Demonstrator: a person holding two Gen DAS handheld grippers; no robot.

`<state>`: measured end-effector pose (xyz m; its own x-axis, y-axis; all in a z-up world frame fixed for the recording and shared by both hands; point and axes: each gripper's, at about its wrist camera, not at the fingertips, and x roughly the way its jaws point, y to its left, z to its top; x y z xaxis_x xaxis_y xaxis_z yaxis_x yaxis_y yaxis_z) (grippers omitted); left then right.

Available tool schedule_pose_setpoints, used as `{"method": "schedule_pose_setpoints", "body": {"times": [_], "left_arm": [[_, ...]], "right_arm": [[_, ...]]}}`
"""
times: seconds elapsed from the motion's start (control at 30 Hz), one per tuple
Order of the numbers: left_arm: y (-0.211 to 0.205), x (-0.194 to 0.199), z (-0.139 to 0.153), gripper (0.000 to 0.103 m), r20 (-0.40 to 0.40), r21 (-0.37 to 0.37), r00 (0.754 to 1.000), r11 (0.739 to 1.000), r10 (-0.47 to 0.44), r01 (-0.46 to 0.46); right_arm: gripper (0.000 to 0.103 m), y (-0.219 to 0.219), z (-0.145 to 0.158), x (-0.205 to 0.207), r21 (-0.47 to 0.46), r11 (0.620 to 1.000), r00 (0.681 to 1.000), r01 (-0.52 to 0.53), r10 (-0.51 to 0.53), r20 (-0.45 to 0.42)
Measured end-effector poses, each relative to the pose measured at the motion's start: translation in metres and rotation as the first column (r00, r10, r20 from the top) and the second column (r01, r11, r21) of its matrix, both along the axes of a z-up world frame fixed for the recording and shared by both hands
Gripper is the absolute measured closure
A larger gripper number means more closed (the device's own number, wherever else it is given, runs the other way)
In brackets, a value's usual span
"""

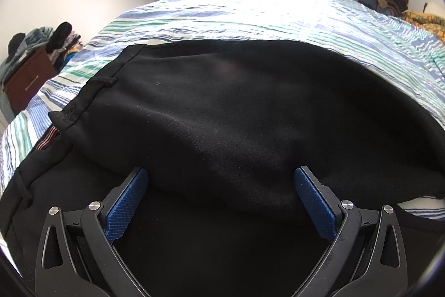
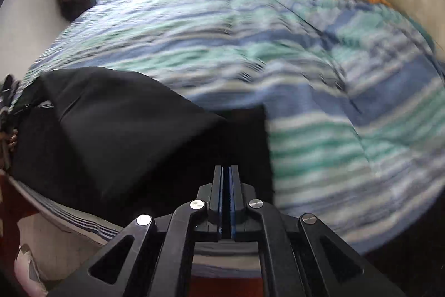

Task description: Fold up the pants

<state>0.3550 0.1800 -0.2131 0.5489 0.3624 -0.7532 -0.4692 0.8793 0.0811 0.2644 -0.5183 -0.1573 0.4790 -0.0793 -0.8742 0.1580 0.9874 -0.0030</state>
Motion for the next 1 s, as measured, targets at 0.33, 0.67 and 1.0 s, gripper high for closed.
{"method": "schedule_pose_setpoints", "body": {"times": [0.33,0.67,1.0], "left_arm": [[-0.041,-0.05,0.037,0.001,-0.068,-0.167,0.982,0.972,-0.177,0.164],[-0.051,-0.138,0.019,0.001,-0.11,-0.19,0.951,0.945,-0.29,0.266],[0.016,-0.144,0.019,0.001,-0.077,-0.203,0.995,0.978,-0.066,0.049]], "right_arm": [[0.053,0.076,0.046,-0.017,0.095,0.994,0.983,-0.059,0.042,0.178],[0.053,0.257,-0.011,0.022,0.358,0.874,0.942,-0.329,0.279,0.184],[0.054,0.189,-0.031,-0.008,0.281,0.959,0.988,-0.049,0.006,0.152]]}}
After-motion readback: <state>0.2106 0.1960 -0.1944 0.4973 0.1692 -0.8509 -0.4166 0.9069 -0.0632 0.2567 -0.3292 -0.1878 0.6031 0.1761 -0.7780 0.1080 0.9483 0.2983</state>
